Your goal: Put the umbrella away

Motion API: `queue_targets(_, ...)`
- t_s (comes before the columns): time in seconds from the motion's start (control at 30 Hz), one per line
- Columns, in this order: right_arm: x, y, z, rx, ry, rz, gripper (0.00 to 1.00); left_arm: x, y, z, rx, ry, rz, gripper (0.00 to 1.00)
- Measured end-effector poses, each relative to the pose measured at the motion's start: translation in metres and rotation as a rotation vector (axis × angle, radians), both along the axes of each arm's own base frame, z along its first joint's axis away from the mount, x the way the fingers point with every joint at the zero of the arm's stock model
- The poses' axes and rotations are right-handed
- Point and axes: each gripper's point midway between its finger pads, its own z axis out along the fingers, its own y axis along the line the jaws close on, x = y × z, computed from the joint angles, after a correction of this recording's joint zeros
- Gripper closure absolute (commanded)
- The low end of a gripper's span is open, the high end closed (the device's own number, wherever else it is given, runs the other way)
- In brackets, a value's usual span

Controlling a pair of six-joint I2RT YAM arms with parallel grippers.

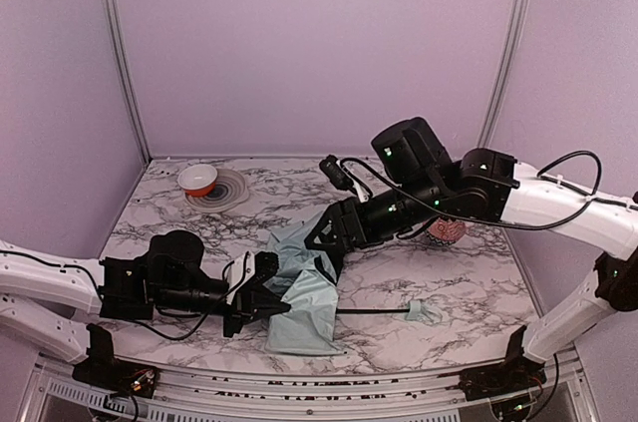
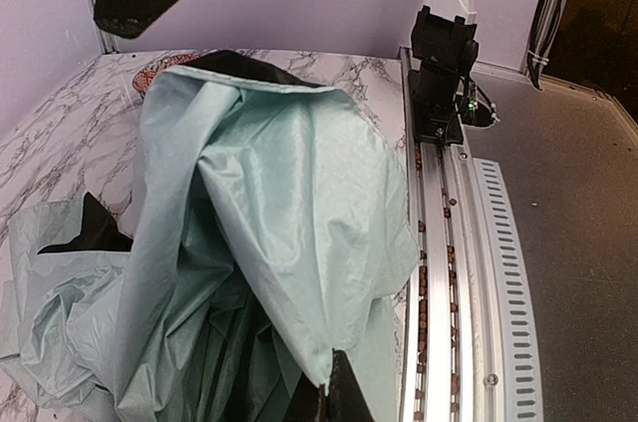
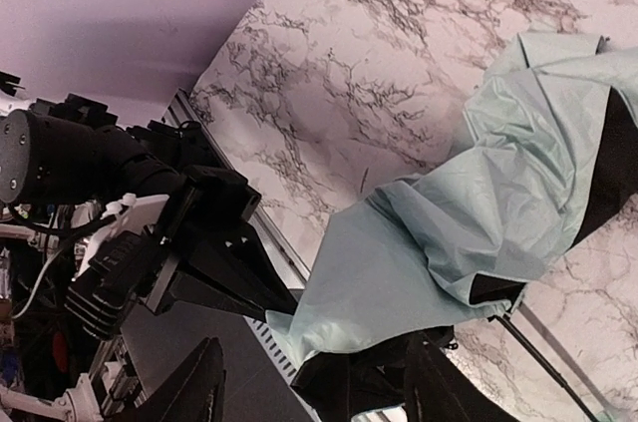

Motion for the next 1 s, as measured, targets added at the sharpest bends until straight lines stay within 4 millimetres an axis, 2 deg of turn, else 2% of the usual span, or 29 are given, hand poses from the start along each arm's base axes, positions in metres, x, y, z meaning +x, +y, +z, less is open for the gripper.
queue_targets(0.17, -0.007, 0.002, -0.032, -0.081, 0.136, -0.013, 0.39, 0.0, 0.0, -0.001, 0.003, 0.002, -0.003, 1.0)
queue_targets(0.23, -0.009, 0.003, -0.041, -0.107, 0.174, -0.013, 0.42, -0.001, 0.0, -0.002, 0.005, 0.004, -0.005, 1.0)
queue_targets(0.27, -0.01, 0.004, -0.043, -0.111, 0.186, -0.01, 0.51, -0.001, 0.0, -0.003, 0.007, 0.005, -0.006, 1.0)
queue_targets(0.3, -0.011, 0.006, -0.045, -0.109, 0.202, -0.002, 0.67, -0.001, -0.001, -0.003, 0.008, 0.006, -0.007, 1.0)
queue_targets(0.33, -0.013, 0.009, -0.045, -0.103, 0.212, 0.009, 0.77, -0.001, -0.001, -0.004, 0.01, 0.008, -0.009, 1.0)
queue_targets(0.37, -0.014, 0.012, -0.045, -0.094, 0.219, 0.018, 0.85, -0.002, -0.001, -0.005, 0.012, 0.009, -0.01, 1.0)
queue_targets(0.43, -0.015, 0.017, -0.044, -0.076, 0.232, 0.032, 0.92, -0.002, -0.001, -0.007, 0.017, 0.012, -0.013, 1.0)
queue_targets(0.57, -0.006, 0.015, -0.041, -0.058, 0.223, 0.024, 0.95, -0.002, -0.001, -0.007, 0.018, 0.014, -0.012, 1.0)
queue_targets(0.87, 0.051, -0.036, -0.024, 0.022, 0.136, -0.083, 0.99, -0.01, 0.012, -0.021, 0.039, 0.035, -0.021, 1.0)
queue_targets(1.0, 0.064, -0.044, -0.02, 0.043, 0.112, -0.083, 0.73, -0.009, 0.012, -0.021, 0.039, 0.037, -0.014, 1.0)
